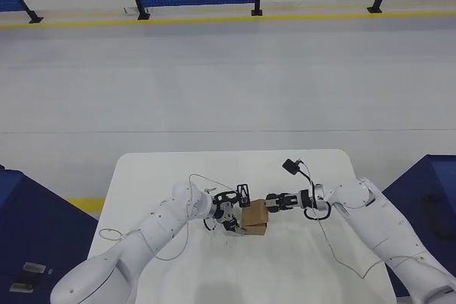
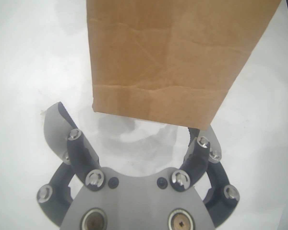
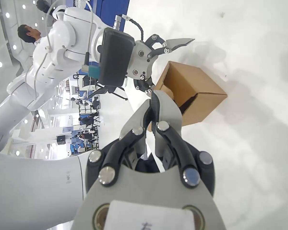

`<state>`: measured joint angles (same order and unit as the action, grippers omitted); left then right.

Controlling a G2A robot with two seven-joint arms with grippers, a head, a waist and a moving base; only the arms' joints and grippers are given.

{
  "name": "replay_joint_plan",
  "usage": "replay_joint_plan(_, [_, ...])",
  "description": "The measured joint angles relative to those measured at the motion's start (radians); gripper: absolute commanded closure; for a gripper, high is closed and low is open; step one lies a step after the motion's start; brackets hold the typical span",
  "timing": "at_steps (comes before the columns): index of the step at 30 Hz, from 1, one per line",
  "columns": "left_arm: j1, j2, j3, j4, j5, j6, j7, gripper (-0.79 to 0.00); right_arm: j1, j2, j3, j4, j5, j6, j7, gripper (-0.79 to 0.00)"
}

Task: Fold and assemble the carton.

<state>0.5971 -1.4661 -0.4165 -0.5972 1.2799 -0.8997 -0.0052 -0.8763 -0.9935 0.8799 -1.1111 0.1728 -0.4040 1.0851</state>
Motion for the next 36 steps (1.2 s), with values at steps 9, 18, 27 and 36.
replay_joint_plan(9, [-0.005, -0.009, -0.009, 0.014, 0.010, -0.013, -0.004, -0.785, 0.012, -0.011, -0.014, 0.028, -0.028, -0.001, -0.009, 0.000])
replay_joint_plan(18, [-0.008, -0.014, -0.016, 0.025, 0.021, -0.025, -0.006, -0.785, 0.014, -0.019, -0.024, 0.037, -0.068, -0.001, -0.030, 0.000])
replay_joint_plan(27, [-0.015, -0.022, -0.026, 0.034, 0.024, -0.042, -0.009, -0.785, -0.006, -0.024, -0.036, 0.018, -0.116, -0.018, -0.051, 0.000])
replay_joint_plan(36, [-0.020, -0.031, -0.032, 0.045, 0.026, -0.051, -0.015, -0.785, -0.014, -0.031, -0.042, 0.016, -0.153, -0.015, -0.087, 0.000])
